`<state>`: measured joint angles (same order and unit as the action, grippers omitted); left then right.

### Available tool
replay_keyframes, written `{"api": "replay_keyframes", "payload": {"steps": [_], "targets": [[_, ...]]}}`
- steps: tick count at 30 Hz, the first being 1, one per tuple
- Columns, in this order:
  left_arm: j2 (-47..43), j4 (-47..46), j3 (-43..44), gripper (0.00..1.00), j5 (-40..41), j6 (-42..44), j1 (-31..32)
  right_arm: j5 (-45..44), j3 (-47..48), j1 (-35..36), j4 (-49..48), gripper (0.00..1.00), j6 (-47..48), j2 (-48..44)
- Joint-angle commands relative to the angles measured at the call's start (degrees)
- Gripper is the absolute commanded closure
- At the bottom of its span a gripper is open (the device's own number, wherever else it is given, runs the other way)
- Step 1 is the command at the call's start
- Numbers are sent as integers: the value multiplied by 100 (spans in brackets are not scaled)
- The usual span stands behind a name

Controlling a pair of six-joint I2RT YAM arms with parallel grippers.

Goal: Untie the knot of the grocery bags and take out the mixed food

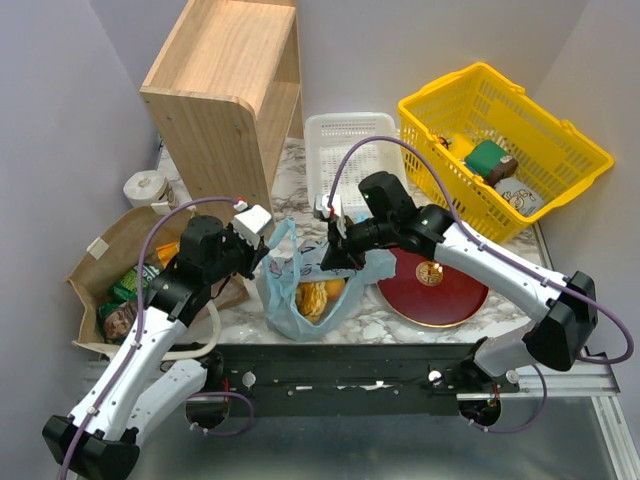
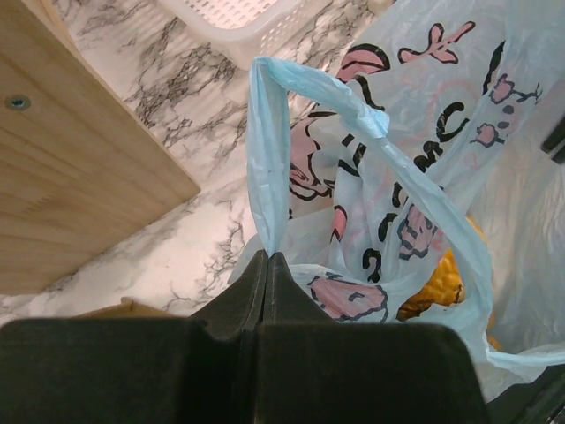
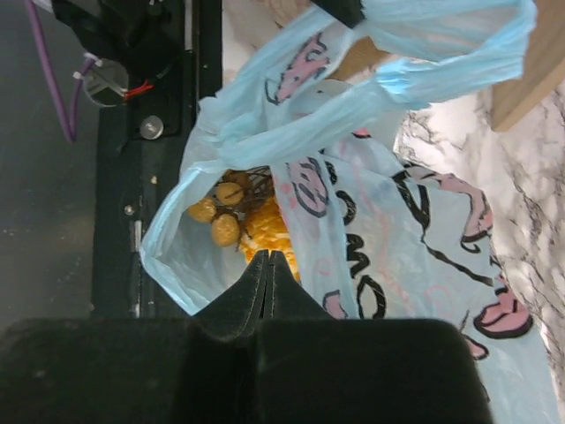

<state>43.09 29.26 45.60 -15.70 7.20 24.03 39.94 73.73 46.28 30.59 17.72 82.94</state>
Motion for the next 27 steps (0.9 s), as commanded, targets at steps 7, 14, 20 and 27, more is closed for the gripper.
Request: {"api": "replay_keyframes", "payload": {"steps": [7,14,20,27], "targets": [[-222,-473,-447,100,-450,-694,-241,409,-666,293,-53,100,-302,135],[-293,-457,-421,100,-477,-976,-443,-91,-1221,557,-405,51,-1068,248],[-363,-394,-403,100,-784,-1019,-522,-961,-862,549,-650,32,-1762,679],[-433,-324,-553,100,-943,-1168,-672,-1979,-203,522,-590,29,-2359,1339]]}}
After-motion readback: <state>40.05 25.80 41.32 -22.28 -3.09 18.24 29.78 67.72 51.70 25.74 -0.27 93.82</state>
